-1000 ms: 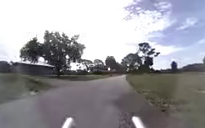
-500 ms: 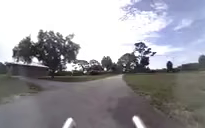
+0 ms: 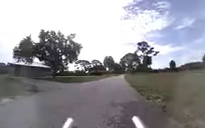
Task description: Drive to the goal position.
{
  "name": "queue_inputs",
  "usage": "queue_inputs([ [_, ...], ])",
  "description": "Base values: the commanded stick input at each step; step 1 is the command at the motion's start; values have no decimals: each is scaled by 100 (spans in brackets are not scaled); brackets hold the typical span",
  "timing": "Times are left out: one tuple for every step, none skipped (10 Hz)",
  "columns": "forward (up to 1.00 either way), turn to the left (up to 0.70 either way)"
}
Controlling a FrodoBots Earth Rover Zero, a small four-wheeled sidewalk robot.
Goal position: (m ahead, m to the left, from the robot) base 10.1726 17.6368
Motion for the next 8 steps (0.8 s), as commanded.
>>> queue_inputs([
  [69,34],
  [69,34],
  [69,34],
  [69,34],
  [69,34],
  [69,22],
  [69,7],
  [69,3],
])
